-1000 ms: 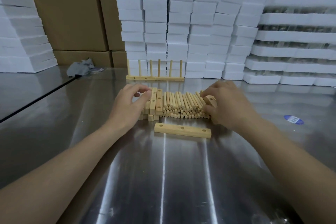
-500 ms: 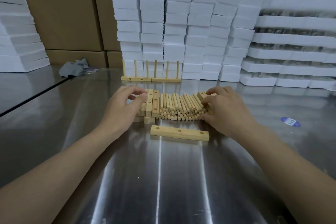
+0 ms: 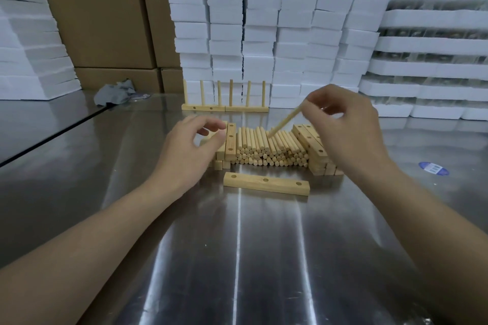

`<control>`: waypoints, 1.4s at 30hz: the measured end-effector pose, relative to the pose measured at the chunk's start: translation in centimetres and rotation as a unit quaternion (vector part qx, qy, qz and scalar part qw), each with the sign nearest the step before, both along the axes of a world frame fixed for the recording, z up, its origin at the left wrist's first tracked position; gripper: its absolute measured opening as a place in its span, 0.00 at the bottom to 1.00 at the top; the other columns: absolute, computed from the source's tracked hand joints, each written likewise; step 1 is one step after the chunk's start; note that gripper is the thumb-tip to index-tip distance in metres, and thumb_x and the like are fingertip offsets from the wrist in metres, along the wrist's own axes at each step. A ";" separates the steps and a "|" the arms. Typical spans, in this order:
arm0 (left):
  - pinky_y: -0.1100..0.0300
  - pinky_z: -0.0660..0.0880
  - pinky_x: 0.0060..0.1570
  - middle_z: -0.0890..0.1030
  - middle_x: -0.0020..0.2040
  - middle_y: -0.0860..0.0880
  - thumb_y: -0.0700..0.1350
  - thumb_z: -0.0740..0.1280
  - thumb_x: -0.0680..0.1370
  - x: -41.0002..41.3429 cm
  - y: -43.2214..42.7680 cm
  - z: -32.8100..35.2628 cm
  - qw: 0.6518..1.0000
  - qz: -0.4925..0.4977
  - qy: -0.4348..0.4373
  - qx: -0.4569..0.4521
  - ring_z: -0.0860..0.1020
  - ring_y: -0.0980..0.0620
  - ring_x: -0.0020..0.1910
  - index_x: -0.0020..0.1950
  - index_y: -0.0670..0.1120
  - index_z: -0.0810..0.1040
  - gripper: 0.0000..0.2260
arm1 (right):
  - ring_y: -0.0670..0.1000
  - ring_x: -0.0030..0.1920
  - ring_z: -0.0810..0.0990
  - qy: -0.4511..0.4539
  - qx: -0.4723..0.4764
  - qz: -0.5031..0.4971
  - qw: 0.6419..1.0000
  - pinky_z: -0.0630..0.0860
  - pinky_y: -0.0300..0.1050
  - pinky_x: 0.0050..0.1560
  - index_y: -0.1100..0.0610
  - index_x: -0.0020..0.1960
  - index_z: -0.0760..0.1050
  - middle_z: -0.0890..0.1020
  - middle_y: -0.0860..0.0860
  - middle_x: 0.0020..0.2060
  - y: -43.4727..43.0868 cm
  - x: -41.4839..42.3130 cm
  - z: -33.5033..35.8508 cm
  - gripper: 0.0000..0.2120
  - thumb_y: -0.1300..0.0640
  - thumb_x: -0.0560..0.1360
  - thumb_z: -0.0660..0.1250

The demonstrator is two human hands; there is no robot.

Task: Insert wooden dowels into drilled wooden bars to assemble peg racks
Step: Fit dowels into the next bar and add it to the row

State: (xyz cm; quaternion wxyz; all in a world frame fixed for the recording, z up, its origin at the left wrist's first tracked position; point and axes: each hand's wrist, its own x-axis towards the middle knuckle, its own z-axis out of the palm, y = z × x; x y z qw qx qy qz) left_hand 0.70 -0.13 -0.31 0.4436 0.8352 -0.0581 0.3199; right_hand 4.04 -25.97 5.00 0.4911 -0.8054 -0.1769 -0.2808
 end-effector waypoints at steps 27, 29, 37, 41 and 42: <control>0.70 0.75 0.40 0.88 0.47 0.56 0.50 0.74 0.81 -0.8 -1.3 1.2 0.980 -0.103 0.012 -0.171 0.82 0.63 0.41 0.56 0.52 0.89 0.07 | 0.42 0.42 0.83 0.121 -0.175 0.245 0.946 0.75 0.36 0.47 0.47 0.45 0.87 0.87 0.44 0.39 3.3 0.0 -4.6 0.02 0.52 0.76 0.78; 0.71 0.76 0.40 0.88 0.46 0.56 0.48 0.74 0.81 -0.8 -1.1 1.2 0.990 -0.099 0.003 -0.106 0.82 0.63 0.41 0.55 0.52 0.89 0.05 | 0.42 0.47 0.82 0.102 -0.239 0.225 0.939 0.75 0.39 0.51 0.46 0.48 0.86 0.86 0.42 0.43 3.3 -0.1 -4.9 0.02 0.51 0.76 0.78; 0.45 0.83 0.54 0.89 0.49 0.49 0.46 0.73 0.82 -0.6 -0.2 1.3 0.994 -0.101 0.020 -0.046 0.84 0.41 0.49 0.57 0.46 0.89 0.07 | 0.41 0.50 0.80 0.124 -0.296 0.221 0.921 0.76 0.39 0.53 0.43 0.57 0.84 0.84 0.40 0.48 3.0 0.1 -4.9 0.10 0.48 0.76 0.78; 0.54 0.82 0.51 0.89 0.49 0.49 0.46 0.73 0.82 -0.8 -0.1 1.7 0.992 -0.121 0.019 -0.026 0.84 0.50 0.43 0.56 0.51 0.89 0.06 | 0.41 0.50 0.80 0.122 -0.297 0.222 0.920 0.75 0.37 0.51 0.44 0.57 0.85 0.83 0.40 0.48 3.0 0.2 -4.9 0.10 0.48 0.76 0.78; 0.57 0.81 0.50 0.89 0.49 0.49 0.46 0.73 0.82 -0.9 -0.1 1.8 0.991 -0.133 0.023 -0.020 0.83 0.54 0.42 0.55 0.53 0.88 0.05 | 0.41 0.49 0.80 0.122 -0.298 0.223 0.920 0.74 0.36 0.50 0.44 0.57 0.85 0.83 0.40 0.47 2.9 0.2 -4.9 0.10 0.48 0.76 0.78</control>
